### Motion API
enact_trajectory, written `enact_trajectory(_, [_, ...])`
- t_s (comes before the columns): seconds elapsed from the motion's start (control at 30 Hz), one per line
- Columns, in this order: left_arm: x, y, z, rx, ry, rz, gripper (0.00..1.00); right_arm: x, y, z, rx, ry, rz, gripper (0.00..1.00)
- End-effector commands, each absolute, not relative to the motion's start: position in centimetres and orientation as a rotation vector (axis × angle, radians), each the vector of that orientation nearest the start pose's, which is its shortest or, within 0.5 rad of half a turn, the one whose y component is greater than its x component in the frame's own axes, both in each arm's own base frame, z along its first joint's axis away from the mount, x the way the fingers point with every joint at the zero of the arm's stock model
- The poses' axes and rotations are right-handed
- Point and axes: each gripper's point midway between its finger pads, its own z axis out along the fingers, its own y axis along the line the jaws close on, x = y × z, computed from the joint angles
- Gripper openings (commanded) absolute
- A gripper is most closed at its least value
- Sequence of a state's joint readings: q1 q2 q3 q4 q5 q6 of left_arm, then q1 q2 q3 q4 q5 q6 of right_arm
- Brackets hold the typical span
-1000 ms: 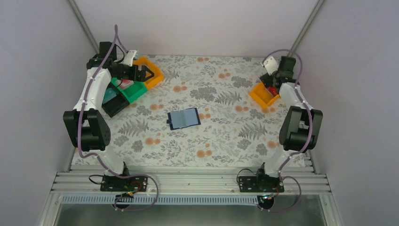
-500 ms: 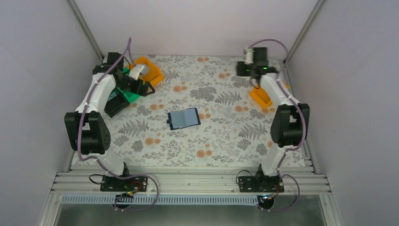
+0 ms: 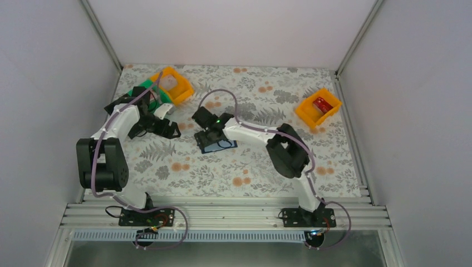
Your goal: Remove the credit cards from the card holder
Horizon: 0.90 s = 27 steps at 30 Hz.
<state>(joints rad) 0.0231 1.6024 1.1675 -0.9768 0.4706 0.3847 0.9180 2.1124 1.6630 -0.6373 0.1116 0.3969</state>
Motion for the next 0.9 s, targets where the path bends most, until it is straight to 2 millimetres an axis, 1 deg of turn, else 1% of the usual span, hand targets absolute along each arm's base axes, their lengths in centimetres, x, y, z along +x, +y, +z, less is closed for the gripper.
enact_trajectory(0.0, [31.8,-6.3,11.4,0.555,2.724,-0.538,0.93,32.2,36.8,4.2,-0.559,2.676,0.048,0.84])
enact_trajectory(0.07, [31.7,-6.3,11.6,0.555,2.717,-0.536,0.93,31.3,36.4,2.6,-0.547,2.710,0.076,0.79])
enact_trajectory(0.13, [31.7,-6.2,11.8,0.552,2.715,-0.534,0.93,30.9,35.8,1.1,-0.485,2.731,0.098,0.77])
enact_trajectory(0.17, [31.8,-6.2,11.8,0.551,2.714,-0.531,0.93,31.2,35.3,0.4,-0.430,2.745,0.107,0.75])
enact_trajectory(0.23, [32.0,-6.1,12.2,0.549,2.707,-0.518,0.93,32.5,33.6,-0.5,-0.287,2.763,0.121,0.64])
enact_trajectory(0.27, [32.0,-6.0,12.3,0.547,2.704,-0.511,0.93,33.2,33.2,-0.8,-0.221,2.752,0.144,0.58])
enact_trajectory(0.3, [32.1,-6.0,12.4,0.547,2.700,-0.507,0.93,33.7,32.4,-1.0,-0.155,2.754,0.158,0.54])
enact_trajectory(0.33, [32.1,-5.9,12.6,0.546,2.697,-0.502,0.93,34.6,32.3,-0.8,-0.088,2.729,0.207,0.53])
enact_trajectory(0.4, [32.1,-5.8,12.6,0.547,2.697,-0.494,0.93,36.0,32.1,-0.6,0.003,2.710,0.293,0.54])
enact_trajectory(0.47, [32.1,-5.7,12.5,0.542,2.696,-0.487,0.93,36.8,33.6,0.4,-0.041,2.682,0.381,0.58])
enact_trajectory(0.53, [32.1,-5.7,12.4,0.548,2.691,-0.481,0.94,37.2,35.5,1.9,-0.130,2.664,0.433,0.69])
enact_trajectory(0.6, [32.3,-5.6,12.2,0.552,2.690,-0.470,0.94,37.5,36.8,4.0,-0.179,2.640,0.491,0.81])
enact_trajectory(0.67, [32.8,-5.5,12.2,0.548,2.685,-0.460,0.95,38.0,37.3,7.5,-0.192,2.570,0.558,0.96])
enact_trajectory(0.7, [33.2,-5.5,12.4,0.547,2.674,-0.462,0.95,38.4,37.1,10.0,-0.200,2.512,0.587,0.99])
enact_trajectory(0.73, [33.6,-5.6,12.8,0.549,2.658,-0.469,0.94,38.8,36.3,11.9,-0.194,2.462,0.594,0.99])
enact_trajectory(0.77, [34.1,-5.9,13.4,0.555,2.631,-0.478,0.95,39.3,35.3,14.7,-0.188,2.389,0.611,0.99])
enact_trajectory(0.8, [34.6,-6.1,14.0,0.562,2.595,-0.485,0.95,39.8,33.8,17.2,-0.173,2.320,0.616,0.99])
enact_trajectory(0.83, [35.3,-6.2,14.7,0.567,2.552,-0.478,0.99,40.2,31.8,20.4,-0.163,2.228,0.621,0.99])
enact_trajectory(0.87, [36.1,-6.1,15.4,0.554,2.507,-0.451,1.00,40.4,29.6,22.8,-0.159,2.146,0.608,0.99])
